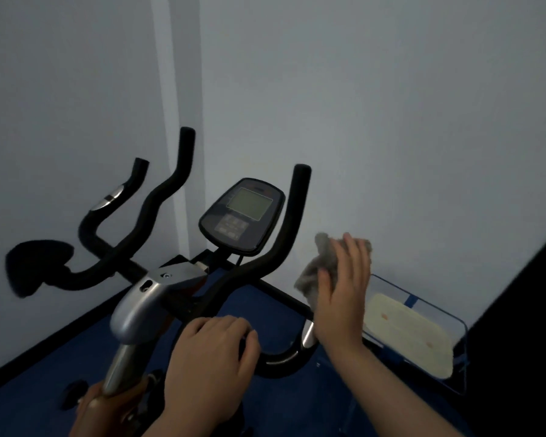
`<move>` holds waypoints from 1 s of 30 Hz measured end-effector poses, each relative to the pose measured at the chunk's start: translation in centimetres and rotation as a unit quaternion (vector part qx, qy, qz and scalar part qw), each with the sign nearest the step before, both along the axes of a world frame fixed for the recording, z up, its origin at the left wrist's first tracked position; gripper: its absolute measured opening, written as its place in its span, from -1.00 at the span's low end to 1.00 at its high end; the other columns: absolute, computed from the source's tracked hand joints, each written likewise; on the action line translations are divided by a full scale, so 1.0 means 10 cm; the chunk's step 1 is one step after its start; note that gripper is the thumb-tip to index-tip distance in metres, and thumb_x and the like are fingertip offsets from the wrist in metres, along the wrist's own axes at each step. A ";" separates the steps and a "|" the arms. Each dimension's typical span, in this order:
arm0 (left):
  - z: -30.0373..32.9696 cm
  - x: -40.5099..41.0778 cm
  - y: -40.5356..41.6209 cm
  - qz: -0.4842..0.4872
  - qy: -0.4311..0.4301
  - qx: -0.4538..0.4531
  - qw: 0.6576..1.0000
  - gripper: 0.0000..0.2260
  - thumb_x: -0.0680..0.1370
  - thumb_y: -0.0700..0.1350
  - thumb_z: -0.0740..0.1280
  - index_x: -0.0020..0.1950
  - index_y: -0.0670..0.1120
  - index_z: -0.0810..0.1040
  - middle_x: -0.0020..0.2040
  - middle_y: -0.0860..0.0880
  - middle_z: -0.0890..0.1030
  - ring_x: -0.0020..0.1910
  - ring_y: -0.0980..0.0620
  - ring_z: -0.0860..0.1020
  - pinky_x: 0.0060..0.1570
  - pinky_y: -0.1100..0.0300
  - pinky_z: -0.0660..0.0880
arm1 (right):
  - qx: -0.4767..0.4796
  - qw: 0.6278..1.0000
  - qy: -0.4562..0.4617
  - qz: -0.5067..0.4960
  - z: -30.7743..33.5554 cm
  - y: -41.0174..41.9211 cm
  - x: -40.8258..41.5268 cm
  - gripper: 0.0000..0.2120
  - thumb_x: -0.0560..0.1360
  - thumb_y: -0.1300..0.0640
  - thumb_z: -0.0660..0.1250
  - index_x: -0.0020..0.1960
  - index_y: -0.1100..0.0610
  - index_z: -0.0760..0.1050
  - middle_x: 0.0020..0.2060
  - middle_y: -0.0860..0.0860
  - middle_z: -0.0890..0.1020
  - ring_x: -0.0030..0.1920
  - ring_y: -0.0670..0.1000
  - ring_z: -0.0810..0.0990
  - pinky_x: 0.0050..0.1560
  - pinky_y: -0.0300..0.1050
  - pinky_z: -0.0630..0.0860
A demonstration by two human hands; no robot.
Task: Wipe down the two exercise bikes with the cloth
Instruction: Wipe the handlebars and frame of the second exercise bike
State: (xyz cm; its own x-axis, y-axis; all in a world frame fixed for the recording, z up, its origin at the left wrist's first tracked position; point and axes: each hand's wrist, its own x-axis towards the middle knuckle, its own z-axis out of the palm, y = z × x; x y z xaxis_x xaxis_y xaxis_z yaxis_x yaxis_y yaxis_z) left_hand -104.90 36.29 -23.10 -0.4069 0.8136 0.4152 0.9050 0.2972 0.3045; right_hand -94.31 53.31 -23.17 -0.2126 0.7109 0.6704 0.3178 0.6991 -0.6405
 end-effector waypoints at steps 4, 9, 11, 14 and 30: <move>0.03 0.01 0.00 0.024 -0.009 0.066 0.997 -0.78 0.49 0.04 0.14 -0.25 0.11 0.54 -0.31 0.21 0.55 -0.32 0.23 0.51 -0.11 0.25 0.41 | 0.108 0.977 -0.153 0.104 -0.15 -0.21 0.24 -0.70 0.56 0.11 0.16 0.21 0.06 0.56 0.29 -0.05 0.52 0.47 -0.08 0.24 0.54 -0.01 -0.10; -0.06 0.01 -0.01 0.078 0.002 0.124 0.989 -0.87 0.47 0.00 0.19 -0.22 0.09 0.51 -0.27 0.20 0.51 -0.27 0.21 0.47 -0.12 0.26 0.32 | 0.224 0.942 -0.223 0.114 -0.33 -0.62 0.22 -0.77 0.50 0.01 0.24 -0.08 0.02 0.67 -0.23 -0.09 0.63 -0.05 -0.06 0.61 0.27 0.06 0.38; -0.09 0.03 -0.01 0.113 0.000 0.149 0.982 -0.88 0.47 -0.01 0.20 -0.22 0.07 0.50 -0.25 0.18 0.51 -0.26 0.18 0.46 -0.14 0.23 0.32 | 0.222 0.926 -0.256 0.165 -0.21 -0.63 0.18 -0.76 0.45 0.02 0.24 -0.07 0.02 0.68 -0.28 -0.10 0.63 -0.21 -0.06 0.62 0.13 -0.02 0.46; -0.13 0.06 -0.03 0.174 0.008 0.179 0.968 -0.88 0.47 -0.03 0.20 -0.20 0.05 0.51 -0.23 0.15 0.52 -0.24 0.15 0.45 -0.16 0.22 0.27 | 0.146 0.875 -0.353 0.297 0.13 -0.44 0.19 -0.75 0.51 -0.05 0.18 0.08 -0.11 0.59 -0.28 -0.16 0.62 -0.28 -0.12 0.59 -0.12 -0.20 0.50; -0.19 0.07 -0.09 0.491 -0.166 0.205 0.830 -0.88 0.55 -0.05 0.19 -0.04 0.05 0.51 -0.15 0.13 0.52 -0.21 0.11 0.49 -0.30 0.14 0.39 | 0.191 0.755 -0.437 0.449 0.55 -0.32 -1.32 -0.81 0.52 0.00 0.32 0.12 -0.09 0.59 0.06 -0.02 0.60 0.11 0.06 0.52 0.09 -0.02 0.44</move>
State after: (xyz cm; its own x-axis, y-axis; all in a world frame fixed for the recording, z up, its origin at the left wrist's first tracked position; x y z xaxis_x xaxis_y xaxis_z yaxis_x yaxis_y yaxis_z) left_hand -104.17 35.34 -24.97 -0.9379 -0.1601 0.3078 0.1340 0.6512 0.7470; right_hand -107.51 50.13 -17.68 -0.9744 -0.1937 0.1141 -0.2102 0.9650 -0.1565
